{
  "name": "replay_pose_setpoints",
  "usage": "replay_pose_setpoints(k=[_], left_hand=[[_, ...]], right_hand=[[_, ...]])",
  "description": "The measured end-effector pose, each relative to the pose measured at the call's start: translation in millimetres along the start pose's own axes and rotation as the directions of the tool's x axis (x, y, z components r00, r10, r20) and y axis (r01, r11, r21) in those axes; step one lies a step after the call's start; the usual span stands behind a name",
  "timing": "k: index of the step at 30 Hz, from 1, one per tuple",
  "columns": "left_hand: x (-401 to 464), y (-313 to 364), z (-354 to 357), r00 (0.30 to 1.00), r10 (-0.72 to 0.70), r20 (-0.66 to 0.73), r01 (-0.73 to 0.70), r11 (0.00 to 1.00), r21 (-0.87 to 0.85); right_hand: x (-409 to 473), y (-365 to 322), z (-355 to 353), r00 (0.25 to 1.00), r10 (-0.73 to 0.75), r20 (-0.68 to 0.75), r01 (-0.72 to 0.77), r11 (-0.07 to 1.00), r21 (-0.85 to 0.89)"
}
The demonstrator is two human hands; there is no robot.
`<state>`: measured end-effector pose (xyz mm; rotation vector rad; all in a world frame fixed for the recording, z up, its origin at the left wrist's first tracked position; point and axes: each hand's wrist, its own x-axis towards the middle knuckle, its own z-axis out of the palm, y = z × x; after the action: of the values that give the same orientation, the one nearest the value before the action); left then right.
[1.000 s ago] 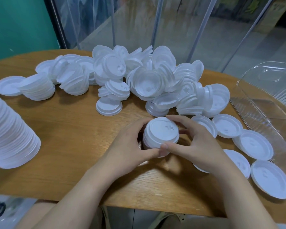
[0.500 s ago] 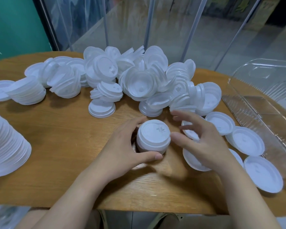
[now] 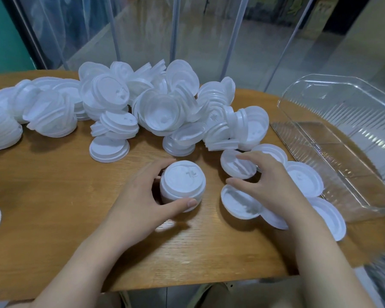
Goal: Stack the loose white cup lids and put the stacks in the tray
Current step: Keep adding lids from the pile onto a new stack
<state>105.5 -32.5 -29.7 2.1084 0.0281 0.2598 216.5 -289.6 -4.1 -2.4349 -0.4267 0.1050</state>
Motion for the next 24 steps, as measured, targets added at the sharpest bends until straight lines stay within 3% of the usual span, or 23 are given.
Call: replay_pose_setpoints(k=[6, 16, 24], left_hand=[[0.2, 3.3, -1.0, 1.0, 0.0, 0.007, 0.0, 1.0, 0.007], [-1.6, 6.3, -0.8, 1.0, -0.004, -0.003, 0.004, 1.0, -0.006], [-1.7, 8.7, -1.0, 1.0, -0.001, 0.01, 0.001, 0.999, -0.039]], right_hand=[[7.1, -1.1, 8.0, 0.996, -0.051, -0.069, 0.051, 0.999, 0.001], [-4.8, -18.4, 1.1, 0.99, -0.091, -0.109, 0.126, 0.916, 0.381], [-1.5, -13.5, 5.5, 0.988, -0.056, -0.142, 0.09, 0.966, 0.242]])
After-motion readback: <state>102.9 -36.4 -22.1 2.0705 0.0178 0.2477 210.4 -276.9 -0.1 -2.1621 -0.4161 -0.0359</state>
